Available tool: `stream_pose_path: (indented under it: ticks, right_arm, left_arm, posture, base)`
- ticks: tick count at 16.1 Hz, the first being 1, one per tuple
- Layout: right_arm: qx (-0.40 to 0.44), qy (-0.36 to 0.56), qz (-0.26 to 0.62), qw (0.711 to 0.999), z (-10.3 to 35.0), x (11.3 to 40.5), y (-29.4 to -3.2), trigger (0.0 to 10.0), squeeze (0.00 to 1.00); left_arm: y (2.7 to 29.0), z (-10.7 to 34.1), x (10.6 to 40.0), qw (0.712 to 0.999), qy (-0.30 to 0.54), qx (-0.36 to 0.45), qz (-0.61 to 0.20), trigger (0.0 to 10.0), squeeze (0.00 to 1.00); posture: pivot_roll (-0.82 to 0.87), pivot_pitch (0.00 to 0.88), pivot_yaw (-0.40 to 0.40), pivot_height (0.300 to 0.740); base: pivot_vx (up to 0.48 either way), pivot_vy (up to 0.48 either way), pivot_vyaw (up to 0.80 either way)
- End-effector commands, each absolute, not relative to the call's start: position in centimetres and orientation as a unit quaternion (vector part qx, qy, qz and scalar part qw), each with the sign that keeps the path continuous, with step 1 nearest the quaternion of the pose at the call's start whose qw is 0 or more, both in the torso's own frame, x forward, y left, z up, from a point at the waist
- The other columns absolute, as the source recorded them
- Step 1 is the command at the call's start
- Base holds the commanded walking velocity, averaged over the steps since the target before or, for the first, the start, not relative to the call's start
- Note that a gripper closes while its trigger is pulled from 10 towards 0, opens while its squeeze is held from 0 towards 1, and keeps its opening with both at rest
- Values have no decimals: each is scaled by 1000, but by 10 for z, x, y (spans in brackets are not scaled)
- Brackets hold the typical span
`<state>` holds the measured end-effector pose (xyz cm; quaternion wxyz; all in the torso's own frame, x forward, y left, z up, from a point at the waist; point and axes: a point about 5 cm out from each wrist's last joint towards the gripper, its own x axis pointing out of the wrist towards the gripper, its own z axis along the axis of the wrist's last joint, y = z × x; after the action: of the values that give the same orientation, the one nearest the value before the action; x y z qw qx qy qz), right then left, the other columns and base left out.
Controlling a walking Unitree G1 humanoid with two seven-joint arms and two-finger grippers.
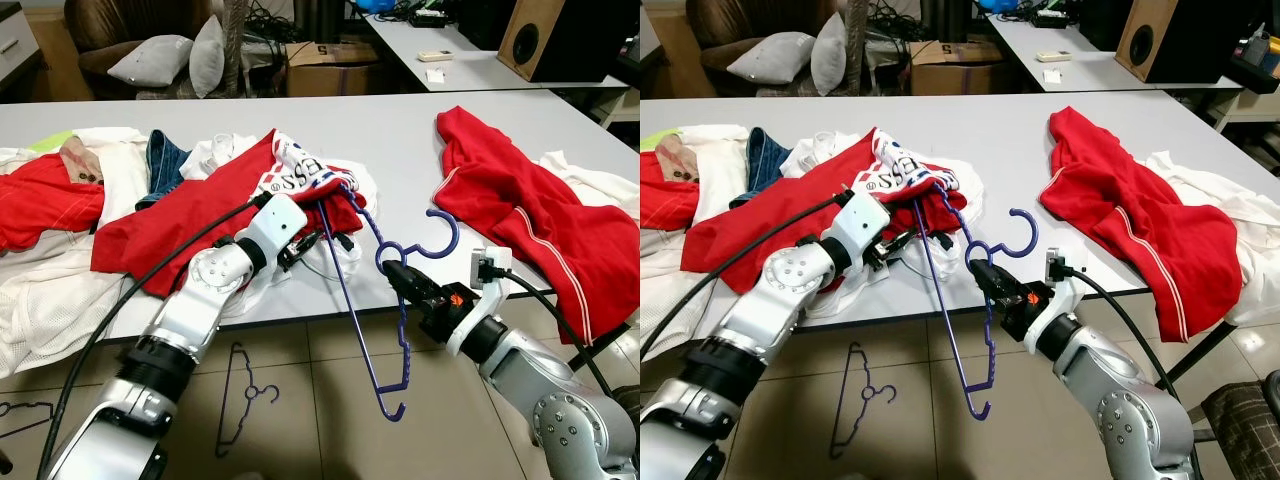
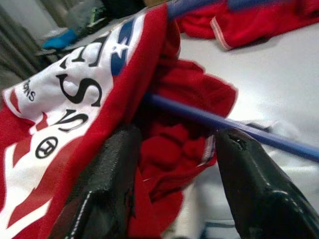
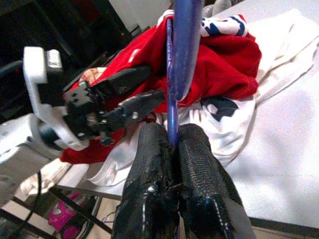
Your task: Hang hanger
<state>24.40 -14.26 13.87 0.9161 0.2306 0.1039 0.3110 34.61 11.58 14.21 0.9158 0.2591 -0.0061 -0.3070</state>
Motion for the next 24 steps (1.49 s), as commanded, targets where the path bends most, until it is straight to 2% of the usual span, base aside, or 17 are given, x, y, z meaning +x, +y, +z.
stream_pose_path:
  ticks: [1,3,5,6,8,13,17,20,21,22,24]
  right_arm:
    - [228,97,315,916,145,243,-144,10000,0]
    - [226,97,315,917,145,243,-145,10000,0]
    - [228,90,318,916,149,243,-144,10000,0]
    - [228,89,320,915,150,243,-143,10000,0]
    - [229,87,324,914,151,242,-142,10000,0]
    - [227,82,328,914,154,242,-139,10000,0]
    - [226,90,336,910,155,240,-134,10000,0]
    - [232,83,343,907,158,237,-133,10000,0]
    - [232,82,343,906,159,237,-133,10000,0]
    - [232,81,344,906,159,237,-133,10000,0]
    - [232,79,343,907,160,239,-133,10000,0]
  left_arm:
    - [107,147,347,901,-59,295,-313,10000,0]
    - [102,143,340,887,-79,309,-334,10000,0]
    - [125,146,350,893,-84,368,-245,10000,0]
    - [135,152,355,886,-98,406,-202,10000,0]
    - [134,158,358,885,-125,402,-199,10000,0]
    - [129,145,356,888,-128,392,-202,10000,0]
    - [160,147,362,887,-120,435,-99,10000,0]
    - [172,140,364,892,-87,433,-90,10000,0]
    - [171,140,364,894,-86,429,-94,3529,0]
    - [170,141,364,895,-91,425,-100,0,0]
    - [159,143,363,894,-108,413,-139,0,0]
  posture:
    - [-109,0,21,740]
    - [-112,0,23,740]
    - [-115,0,25,740]
    - [-116,0,28,740]
    - [-121,0,32,740]
    - [-132,0,48,740]
    - [-139,0,38,740]
    - [-141,0,38,740]
    - [-138,0,38,740]
    - [-138,0,40,740]
    - [-134,0,44,740]
  base:
    - [0,0,0]
    - [0,0,0]
    - [0,0,0]
    - [0,0,0]
    - [0,0,0]
    - [0,0,0]
    - [0,0,0]
    - [0,0,0]
    - [0,0,0]
    - [0,0,0]
    - [0,0,0]
